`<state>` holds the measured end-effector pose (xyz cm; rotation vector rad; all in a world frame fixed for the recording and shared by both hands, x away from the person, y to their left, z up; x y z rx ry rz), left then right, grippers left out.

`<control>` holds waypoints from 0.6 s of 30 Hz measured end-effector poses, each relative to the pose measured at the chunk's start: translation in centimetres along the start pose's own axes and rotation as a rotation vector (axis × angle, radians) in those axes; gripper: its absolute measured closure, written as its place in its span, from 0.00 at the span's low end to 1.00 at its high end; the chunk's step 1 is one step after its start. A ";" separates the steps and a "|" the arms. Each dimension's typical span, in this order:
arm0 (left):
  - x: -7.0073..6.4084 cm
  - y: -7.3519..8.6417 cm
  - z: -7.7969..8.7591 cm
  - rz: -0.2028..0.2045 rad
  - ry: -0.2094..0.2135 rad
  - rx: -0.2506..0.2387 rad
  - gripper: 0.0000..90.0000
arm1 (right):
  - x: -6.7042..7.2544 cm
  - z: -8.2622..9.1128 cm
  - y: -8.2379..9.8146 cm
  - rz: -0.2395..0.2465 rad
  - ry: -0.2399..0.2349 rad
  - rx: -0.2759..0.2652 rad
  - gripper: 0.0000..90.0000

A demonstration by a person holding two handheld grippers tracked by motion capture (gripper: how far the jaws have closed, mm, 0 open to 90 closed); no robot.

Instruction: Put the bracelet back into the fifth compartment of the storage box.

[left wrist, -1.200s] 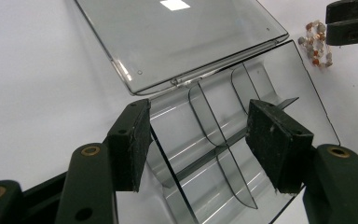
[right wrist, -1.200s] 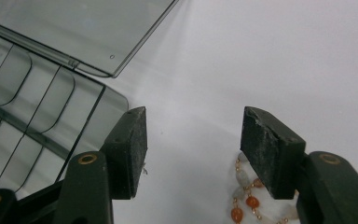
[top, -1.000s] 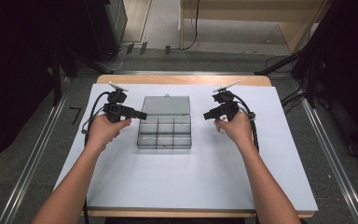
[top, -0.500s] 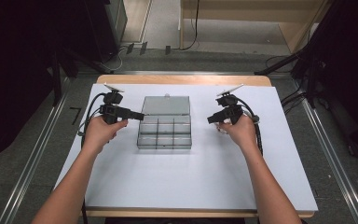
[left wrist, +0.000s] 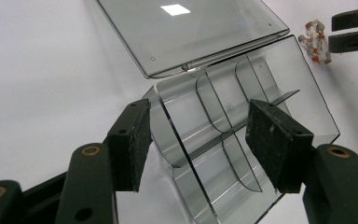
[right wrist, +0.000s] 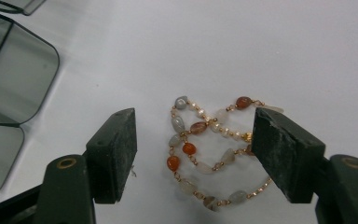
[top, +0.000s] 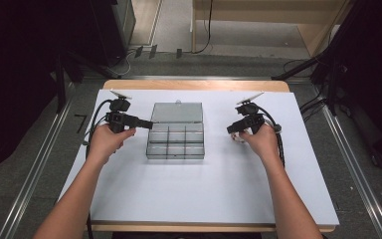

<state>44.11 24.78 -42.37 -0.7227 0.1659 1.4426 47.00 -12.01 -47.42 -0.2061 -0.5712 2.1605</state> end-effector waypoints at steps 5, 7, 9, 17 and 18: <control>0.2 0.1 -0.1 0.000 -0.004 0.005 0.46 | -0.2 -0.4 0.3 -0.005 -0.007 0.019 0.32; 0.2 0.1 -0.2 0.002 -0.005 0.005 0.46 | -0.2 -0.5 0.3 0.005 0.001 0.030 0.31; 0.3 0.1 -0.2 0.002 -0.007 0.006 0.46 | -0.3 -0.6 0.3 0.006 0.005 0.033 0.31; 0.3 0.2 -0.2 -0.002 -0.008 0.009 0.46 | -0.7 -0.8 0.7 0.002 0.015 0.076 0.26; 0.3 0.2 -0.2 -0.002 -0.008 0.009 0.46 | -0.7 -0.9 0.8 0.003 0.015 0.080 0.26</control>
Point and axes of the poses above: each handheld gripper's, and its own axes: z roughly backward along the jaws, y roughly out of its underside, x roughly to its left, the point moved 5 cm from there along -z, roughly forward along the jaws, and after that the axes turned 15 degrees about z, right-handed, at the moved point
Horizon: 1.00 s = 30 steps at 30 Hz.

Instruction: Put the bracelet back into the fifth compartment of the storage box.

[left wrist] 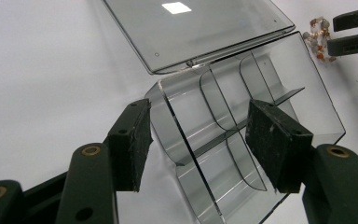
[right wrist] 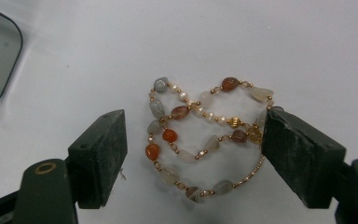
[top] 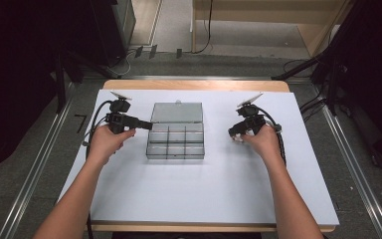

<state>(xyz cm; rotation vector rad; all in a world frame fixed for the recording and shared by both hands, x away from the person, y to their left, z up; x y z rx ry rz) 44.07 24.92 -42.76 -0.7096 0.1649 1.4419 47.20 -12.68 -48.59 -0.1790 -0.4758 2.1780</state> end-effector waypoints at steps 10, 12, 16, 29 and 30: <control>0.1 0.3 0.1 0.001 -0.004 0.003 0.46 | -0.6 -0.8 0.3 0.007 0.039 0.058 0.22; 0.1 0.3 0.1 0.002 -0.005 0.003 0.46 | -0.7 -1.0 0.4 0.010 0.032 0.063 0.21; 0.3 0.4 0.1 0.005 -0.008 0.002 0.46 | -0.5 -1.2 0.3 0.020 0.034 0.067 0.20; 0.3 0.4 0.2 0.012 -0.008 -0.005 0.46 | 0.1 -1.7 0.2 0.059 0.074 0.090 0.18; 0.3 0.4 0.2 0.010 -0.009 -0.003 0.46 | 0.1 -1.7 0.2 0.058 0.074 0.090 0.18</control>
Point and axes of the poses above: each handheld gripper's, and its own axes: z roughly backward along the jaws, y roughly out of its underside, x roughly to its left, the point moved 5 cm from there along -z, roughly forward along the jaws, and after that the axes turned 15 degrees about z, right-handed, at the moved point
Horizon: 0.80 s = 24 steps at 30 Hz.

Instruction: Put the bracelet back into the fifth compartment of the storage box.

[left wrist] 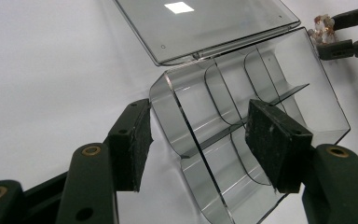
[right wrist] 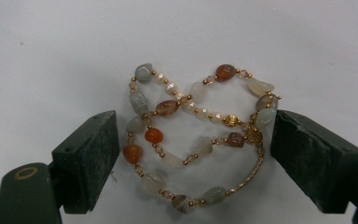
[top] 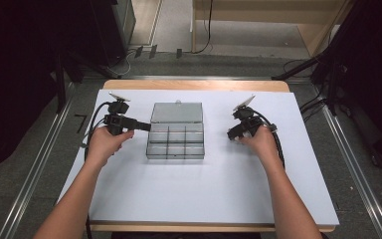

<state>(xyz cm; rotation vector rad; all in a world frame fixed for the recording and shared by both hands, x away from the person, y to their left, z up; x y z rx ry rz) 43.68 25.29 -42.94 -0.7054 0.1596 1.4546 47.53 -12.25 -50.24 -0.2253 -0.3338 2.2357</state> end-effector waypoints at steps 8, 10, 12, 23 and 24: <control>0.2 0.0 0.1 0.003 -0.002 0.001 0.46 | 0.3 0.4 -0.1 -0.006 0.002 -0.005 0.38; 0.2 0.0 0.2 0.004 -0.002 -0.001 0.46 | 0.5 0.6 -0.1 0.005 0.002 -0.013 0.48; 0.2 -0.1 0.2 0.009 0.002 -0.005 0.46 | 0.8 0.7 -0.2 0.019 -0.005 -0.015 0.56; 0.4 -0.1 0.2 0.016 0.002 -0.009 0.46 | 1.1 0.9 0.0 0.029 -0.045 -0.056 0.93; 0.4 -0.1 0.2 0.016 0.003 -0.009 0.46 | 1.0 0.9 0.1 0.032 -0.051 -0.057 0.93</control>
Point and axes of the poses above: each handheld gripper's, and its own axes: z roughly backward along the jaws, y roughly out of its underside, x roughly to its left, the point moved 5 cm from there along -z, roughly forward along the jaws, and after that the axes turned 15 degrees about z, right-handed, at the moved point
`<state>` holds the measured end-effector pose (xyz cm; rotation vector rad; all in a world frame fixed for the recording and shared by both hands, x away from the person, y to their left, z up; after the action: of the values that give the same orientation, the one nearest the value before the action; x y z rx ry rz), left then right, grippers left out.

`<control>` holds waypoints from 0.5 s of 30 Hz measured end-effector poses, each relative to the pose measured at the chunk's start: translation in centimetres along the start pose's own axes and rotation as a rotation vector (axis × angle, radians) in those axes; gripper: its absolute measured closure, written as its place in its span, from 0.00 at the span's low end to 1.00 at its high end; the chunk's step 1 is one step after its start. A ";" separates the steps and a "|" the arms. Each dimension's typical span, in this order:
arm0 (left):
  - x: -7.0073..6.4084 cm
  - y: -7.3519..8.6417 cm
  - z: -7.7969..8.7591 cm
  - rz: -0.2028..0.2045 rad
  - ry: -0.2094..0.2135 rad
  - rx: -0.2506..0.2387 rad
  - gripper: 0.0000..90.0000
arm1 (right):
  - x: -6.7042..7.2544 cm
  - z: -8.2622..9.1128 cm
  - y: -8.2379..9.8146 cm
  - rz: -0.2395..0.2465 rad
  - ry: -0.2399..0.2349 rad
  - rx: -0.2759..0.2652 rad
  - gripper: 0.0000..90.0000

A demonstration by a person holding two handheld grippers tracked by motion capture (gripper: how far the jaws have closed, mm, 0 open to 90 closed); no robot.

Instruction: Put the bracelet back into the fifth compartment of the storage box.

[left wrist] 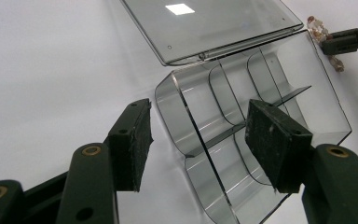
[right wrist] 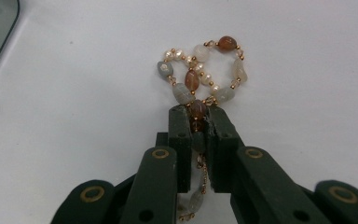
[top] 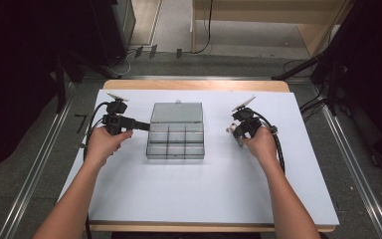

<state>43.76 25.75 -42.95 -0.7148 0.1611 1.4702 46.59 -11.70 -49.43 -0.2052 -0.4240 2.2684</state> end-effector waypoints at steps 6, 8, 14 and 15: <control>0.1 -0.1 0.0 -0.001 0.003 0.003 0.46 | 0.0 0.0 0.1 0.005 0.003 -0.012 0.94; 0.1 -0.1 0.0 0.001 0.005 0.000 0.46 | -0.1 0.0 0.1 0.007 -0.002 -0.016 0.94; 0.3 -0.2 -0.1 0.001 0.004 0.003 0.46 | -0.4 0.1 0.2 -0.018 -0.037 -0.036 0.94; 0.3 -0.2 -0.1 0.005 0.007 0.000 0.46 | -0.4 0.1 0.2 -0.021 -0.043 -0.038 0.94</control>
<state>44.00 25.95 -43.11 -0.7197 0.1687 1.4725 46.69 -12.21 -49.43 -0.1713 -0.4901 2.2488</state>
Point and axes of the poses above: each handheld gripper's, and its own axes: z roughly backward along the jaws, y roughly out of its underside, x roughly to its left, the point moved 5 cm from there along -z, roughly forward along the jaws, and after that the axes turned 15 degrees about z, right-handed, at the moved point
